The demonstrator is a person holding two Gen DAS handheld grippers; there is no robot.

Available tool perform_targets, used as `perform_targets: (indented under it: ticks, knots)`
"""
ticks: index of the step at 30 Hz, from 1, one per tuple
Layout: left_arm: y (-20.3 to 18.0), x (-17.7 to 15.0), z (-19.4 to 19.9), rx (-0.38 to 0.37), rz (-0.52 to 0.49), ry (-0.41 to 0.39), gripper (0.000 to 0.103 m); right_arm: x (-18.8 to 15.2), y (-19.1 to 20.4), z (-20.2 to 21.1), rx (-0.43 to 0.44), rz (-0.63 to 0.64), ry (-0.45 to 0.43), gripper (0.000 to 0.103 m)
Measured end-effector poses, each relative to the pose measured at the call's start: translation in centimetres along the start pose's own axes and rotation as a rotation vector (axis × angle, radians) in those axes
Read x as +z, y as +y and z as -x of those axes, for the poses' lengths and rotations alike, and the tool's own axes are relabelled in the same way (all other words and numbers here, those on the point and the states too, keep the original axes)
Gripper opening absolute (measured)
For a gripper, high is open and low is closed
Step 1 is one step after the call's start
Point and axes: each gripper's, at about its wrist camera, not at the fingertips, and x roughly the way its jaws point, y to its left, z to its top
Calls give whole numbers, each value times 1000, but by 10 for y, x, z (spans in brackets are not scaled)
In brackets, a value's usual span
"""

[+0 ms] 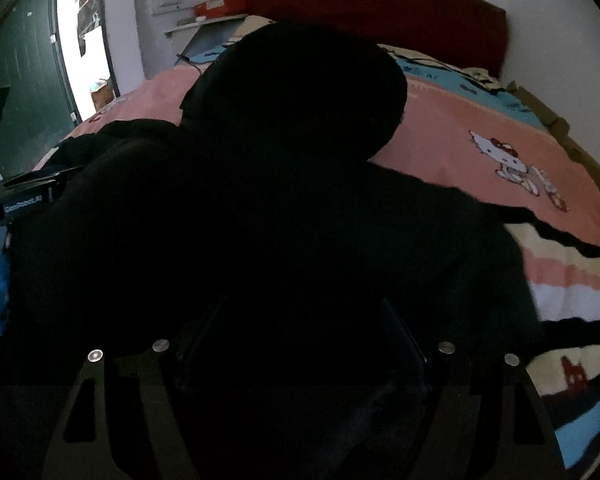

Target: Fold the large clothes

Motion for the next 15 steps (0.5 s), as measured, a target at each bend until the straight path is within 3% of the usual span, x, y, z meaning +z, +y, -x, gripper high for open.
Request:
perform_targets:
  ticks: [4, 7, 12, 15]
  knots:
    - [-3, -4, 9, 21, -4, 32, 68, 0, 1, -7, -1, -4, 17, 76]
    - [-14, -15, 41, 65, -38, -4, 66, 4, 0, 4, 11, -24, 45, 76]
    - [-34, -43, 75, 78, -101, -45, 66, -5, 2, 42, 22, -12, -35, 76]
    - [-38, -50, 73, 87, -114, -40, 66, -18, 8, 38, 18, 17, -9, 76]
